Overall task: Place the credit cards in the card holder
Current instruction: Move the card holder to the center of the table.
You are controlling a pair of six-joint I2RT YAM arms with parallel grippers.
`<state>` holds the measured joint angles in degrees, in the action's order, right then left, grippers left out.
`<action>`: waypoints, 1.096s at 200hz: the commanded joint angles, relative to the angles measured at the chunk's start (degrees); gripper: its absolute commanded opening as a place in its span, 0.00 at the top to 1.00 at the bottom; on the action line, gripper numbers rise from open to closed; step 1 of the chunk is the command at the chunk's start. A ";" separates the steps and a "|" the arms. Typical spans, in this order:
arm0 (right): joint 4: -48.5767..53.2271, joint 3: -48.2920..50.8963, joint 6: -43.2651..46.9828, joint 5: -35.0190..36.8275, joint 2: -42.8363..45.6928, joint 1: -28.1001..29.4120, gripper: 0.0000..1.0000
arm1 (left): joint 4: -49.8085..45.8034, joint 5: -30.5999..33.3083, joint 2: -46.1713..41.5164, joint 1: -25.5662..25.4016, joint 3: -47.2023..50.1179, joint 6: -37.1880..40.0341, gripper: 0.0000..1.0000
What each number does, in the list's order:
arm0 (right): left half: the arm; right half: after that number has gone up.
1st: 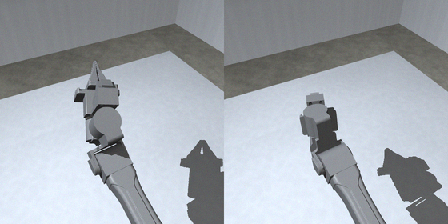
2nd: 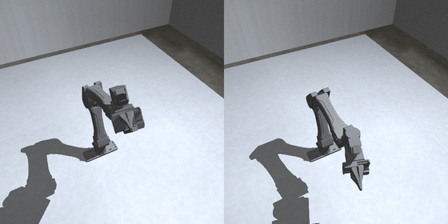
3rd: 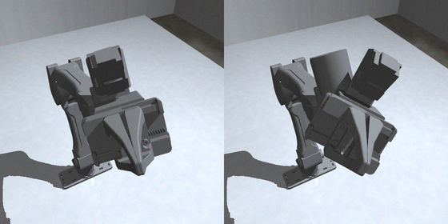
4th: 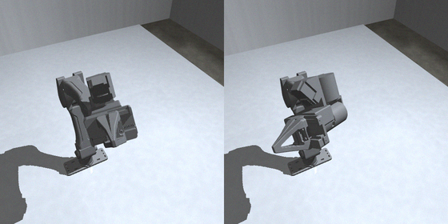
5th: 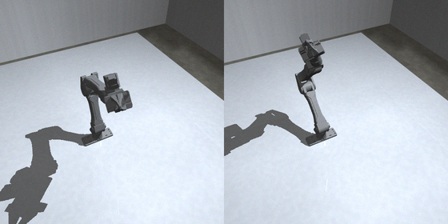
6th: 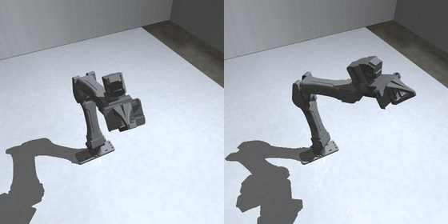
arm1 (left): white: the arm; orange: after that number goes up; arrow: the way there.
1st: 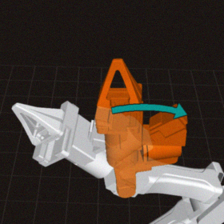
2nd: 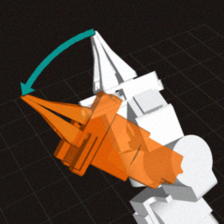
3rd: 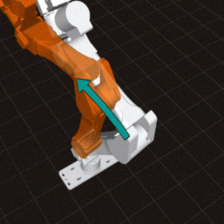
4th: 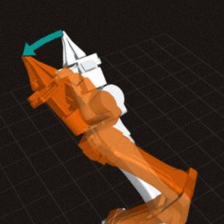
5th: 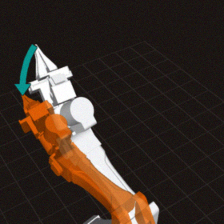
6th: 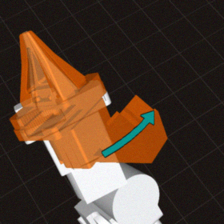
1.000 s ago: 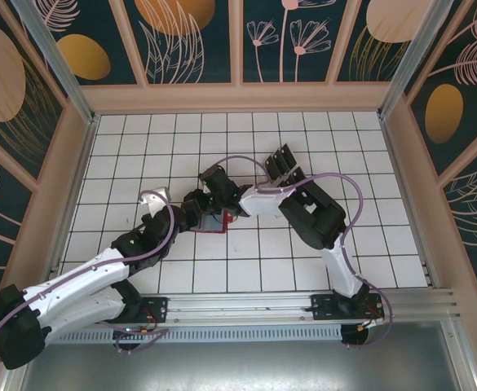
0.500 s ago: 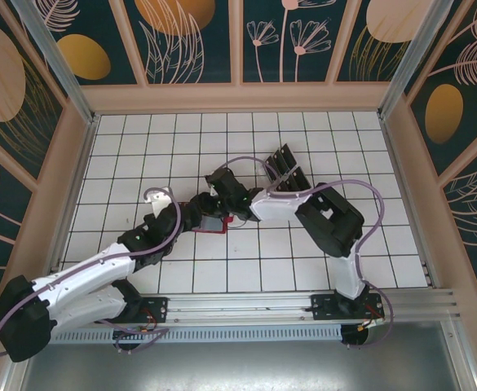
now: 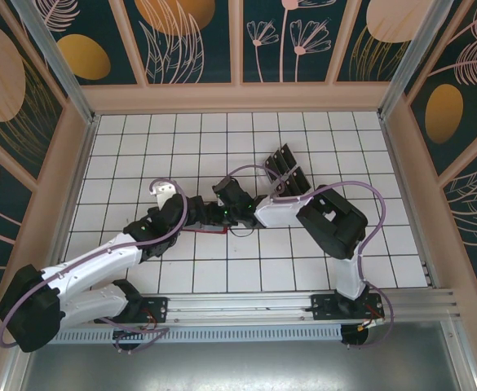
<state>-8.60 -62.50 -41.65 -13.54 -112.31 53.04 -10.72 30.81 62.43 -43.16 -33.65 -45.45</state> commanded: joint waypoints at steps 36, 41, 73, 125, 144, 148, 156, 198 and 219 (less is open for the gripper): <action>4.98 7.79 2.99 4.40 4.76 -1.59 0.57 | -0.35 -0.94 0.47 0.25 -0.68 1.24 0.01; 5.08 8.07 3.13 4.40 5.14 -1.68 0.57 | -0.35 -1.05 0.49 0.23 -0.56 1.24 0.01; 5.79 6.67 6.33 2.73 7.84 -2.24 0.57 | 0.33 -1.95 0.98 0.20 0.29 0.98 0.02; 17.96 -0.80 12.31 7.64 19.32 -4.92 0.57 | 1.80 -3.03 3.27 0.48 -0.08 2.10 0.02; 24.60 -1.52 14.81 12.99 22.74 -8.10 0.57 | 3.40 -5.58 5.47 2.33 -0.49 3.34 0.01; 25.71 -1.40 15.27 13.96 23.35 -8.96 0.57 | 3.76 -6.29 6.00 2.82 -0.70 3.68 0.01; 27.88 -1.14 16.34 16.30 24.67 -10.48 0.57 | 4.47 -7.86 7.17 3.94 -1.05 4.43 0.01; 36.01 0.01 21.68 27.04 27.44 -16.08 0.58 | 5.10 -13.15 14.66 7.72 -5.38 8.55 0.01; 37.72 0.25 23.54 29.98 26.30 -17.34 0.59 | 5.44 -14.15 16.39 8.56 -6.58 9.05 0.01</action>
<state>22.44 -62.94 -22.61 8.84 -85.49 36.62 -6.92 19.42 77.34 -35.51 -37.76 -39.00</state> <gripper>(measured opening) 0.417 0.986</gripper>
